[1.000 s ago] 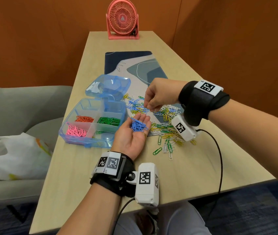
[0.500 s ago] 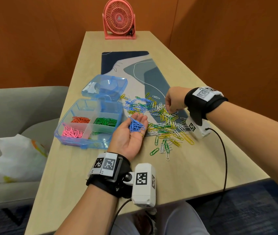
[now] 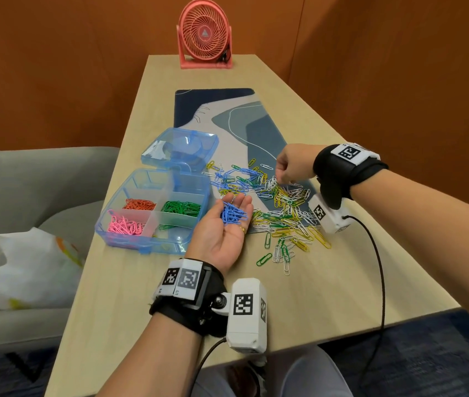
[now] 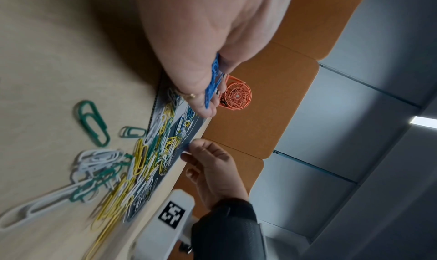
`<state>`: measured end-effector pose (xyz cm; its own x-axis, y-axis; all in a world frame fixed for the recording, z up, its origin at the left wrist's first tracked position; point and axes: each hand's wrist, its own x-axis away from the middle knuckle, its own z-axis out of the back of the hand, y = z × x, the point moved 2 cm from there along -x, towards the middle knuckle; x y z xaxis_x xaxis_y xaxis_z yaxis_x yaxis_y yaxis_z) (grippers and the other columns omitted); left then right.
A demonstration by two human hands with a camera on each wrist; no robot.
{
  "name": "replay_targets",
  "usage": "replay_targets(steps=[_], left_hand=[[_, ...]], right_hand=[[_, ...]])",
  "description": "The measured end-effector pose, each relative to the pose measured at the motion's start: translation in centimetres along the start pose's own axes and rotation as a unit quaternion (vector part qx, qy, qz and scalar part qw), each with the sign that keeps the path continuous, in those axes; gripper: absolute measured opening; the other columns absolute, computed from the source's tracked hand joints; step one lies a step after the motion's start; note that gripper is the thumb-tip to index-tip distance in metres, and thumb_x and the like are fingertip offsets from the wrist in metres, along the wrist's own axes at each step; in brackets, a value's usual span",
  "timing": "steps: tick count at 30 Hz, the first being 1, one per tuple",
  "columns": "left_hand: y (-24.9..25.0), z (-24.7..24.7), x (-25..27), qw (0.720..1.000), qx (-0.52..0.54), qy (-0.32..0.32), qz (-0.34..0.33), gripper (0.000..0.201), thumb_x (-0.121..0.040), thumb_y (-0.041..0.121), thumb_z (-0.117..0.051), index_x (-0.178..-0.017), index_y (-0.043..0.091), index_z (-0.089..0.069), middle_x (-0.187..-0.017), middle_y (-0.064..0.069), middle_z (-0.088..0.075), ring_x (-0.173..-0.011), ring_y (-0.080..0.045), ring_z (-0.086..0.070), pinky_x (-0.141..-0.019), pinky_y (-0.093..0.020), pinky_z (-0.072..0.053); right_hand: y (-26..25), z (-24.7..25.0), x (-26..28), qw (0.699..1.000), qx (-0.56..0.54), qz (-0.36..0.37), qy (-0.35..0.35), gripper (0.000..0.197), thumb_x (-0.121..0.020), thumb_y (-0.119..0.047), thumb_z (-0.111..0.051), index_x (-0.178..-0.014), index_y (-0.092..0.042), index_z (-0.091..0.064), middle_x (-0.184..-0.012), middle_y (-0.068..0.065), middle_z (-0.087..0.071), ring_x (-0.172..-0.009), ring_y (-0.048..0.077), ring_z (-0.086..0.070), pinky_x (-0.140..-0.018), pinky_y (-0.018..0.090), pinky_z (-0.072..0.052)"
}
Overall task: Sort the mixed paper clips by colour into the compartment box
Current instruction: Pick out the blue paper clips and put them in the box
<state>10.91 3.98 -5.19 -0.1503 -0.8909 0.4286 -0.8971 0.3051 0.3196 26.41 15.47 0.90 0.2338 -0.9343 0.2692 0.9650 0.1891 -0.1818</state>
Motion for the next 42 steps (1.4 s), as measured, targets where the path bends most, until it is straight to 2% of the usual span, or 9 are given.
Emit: replay_targets(steps=[11,14,16,19,26,31,36,40,42], left_hand=[[0.1,-0.2,-1.1,1.000,0.008,-0.002,0.018,0.029,-0.103,0.019,-0.031,-0.092,0.002,-0.051,-0.096,-0.018,-0.059,-0.126,-0.031,-0.047,-0.092,-0.039,-0.043],[0.1,-0.1,-1.4,1.000,0.013,-0.006,0.017,0.029,-0.103,0.019,-0.031,-0.091,0.003,-0.052,-0.096,-0.018,-0.059,-0.115,-0.032,-0.052,-0.084,-0.038,-0.047],[0.1,0.0,-1.5,1.000,0.013,-0.008,0.014,0.029,-0.103,0.019,-0.031,-0.091,0.003,-0.052,-0.096,-0.018,-0.060,-0.098,-0.030,-0.058,-0.077,-0.036,-0.051],[0.1,0.0,-1.6,1.000,0.013,-0.010,0.012,0.028,-0.103,0.019,-0.032,-0.091,0.004,-0.053,-0.095,-0.017,-0.061,-0.088,-0.028,-0.059,-0.067,-0.034,-0.056],[0.2,-0.1,-1.4,1.000,0.010,-0.006,0.013,0.027,-0.102,0.017,-0.033,-0.091,0.003,-0.053,-0.097,-0.018,-0.060,-0.092,-0.029,-0.058,-0.085,-0.038,-0.048],[0.3,-0.1,-1.3,1.000,0.017,-0.003,0.022,0.029,-0.103,0.018,-0.031,-0.093,0.002,-0.052,-0.098,-0.018,-0.059,-0.122,-0.031,-0.049,-0.095,-0.039,-0.041],[0.2,-0.1,-1.5,0.999,0.024,-0.003,0.027,0.028,-0.103,0.018,-0.032,-0.092,0.002,-0.052,-0.096,-0.018,-0.059,-0.126,-0.032,-0.047,-0.091,-0.040,-0.044],[0.3,-0.1,-1.5,0.999,0.025,-0.002,0.029,0.028,-0.103,0.019,-0.032,-0.094,0.002,-0.053,-0.099,-0.018,-0.059,-0.127,-0.031,-0.046,-0.094,-0.039,-0.041],[0.3,-0.1,-1.5,0.999,0.026,-0.003,0.029,0.028,-0.103,0.019,-0.032,-0.096,0.002,-0.053,-0.101,-0.019,-0.058,-0.126,-0.031,-0.046,-0.095,-0.039,-0.041]], right_hand=[[-2.5,0.6,-3.8,0.990,-0.142,-0.005,-0.019,0.013,-0.085,0.003,-0.063,-0.085,-0.010,-0.067,-0.069,0.006,-0.067,-0.059,0.013,-0.063,-0.060,0.023,-0.054],[-2.4,0.8,-4.4,0.990,-0.141,-0.010,-0.011,0.007,-0.086,0.000,-0.064,-0.089,-0.003,-0.069,-0.062,-0.002,-0.067,-0.058,0.010,-0.063,-0.061,0.023,-0.057],[-2.3,1.1,-4.7,0.994,-0.105,-0.012,-0.003,0.012,-0.087,-0.009,-0.065,-0.095,-0.002,-0.071,-0.072,0.002,-0.068,-0.070,0.014,-0.062,-0.077,0.033,-0.056],[-2.3,1.6,-4.8,0.993,-0.113,-0.016,-0.008,0.015,-0.089,-0.015,-0.062,-0.097,-0.005,-0.071,-0.085,0.008,-0.069,-0.079,0.017,-0.061,-0.073,0.032,-0.053],[-3.3,1.0,-5.5,0.983,-0.179,-0.025,-0.007,0.014,-0.091,-0.002,-0.050,-0.083,-0.006,-0.061,-0.073,0.012,-0.065,-0.069,0.025,-0.065,-0.062,0.032,-0.054],[-4.7,-0.3,-6.4,0.994,-0.105,-0.022,0.029,0.018,-0.091,-0.001,-0.047,-0.089,-0.007,-0.065,-0.073,0.012,-0.067,-0.060,0.024,-0.061,-0.069,0.036,-0.056],[-5.4,-0.7,-6.7,0.999,0.018,-0.031,0.016,0.024,-0.083,-0.016,-0.072,-0.099,0.001,-0.072,-0.096,0.014,-0.073,-0.085,0.024,-0.071,-0.080,0.033,-0.056],[-5.3,-0.5,-6.8,0.997,0.065,-0.035,0.013,0.034,-0.081,-0.021,-0.075,-0.106,0.001,-0.070,-0.105,0.014,-0.071,-0.088,0.024,-0.066,-0.064,0.027,-0.050],[-5.2,-0.6,-6.8,0.997,0.069,-0.039,0.012,0.039,-0.081,-0.023,-0.075,-0.110,0.001,-0.067,-0.110,0.014,-0.068,-0.095,0.027,-0.064,-0.070,0.029,-0.049]])
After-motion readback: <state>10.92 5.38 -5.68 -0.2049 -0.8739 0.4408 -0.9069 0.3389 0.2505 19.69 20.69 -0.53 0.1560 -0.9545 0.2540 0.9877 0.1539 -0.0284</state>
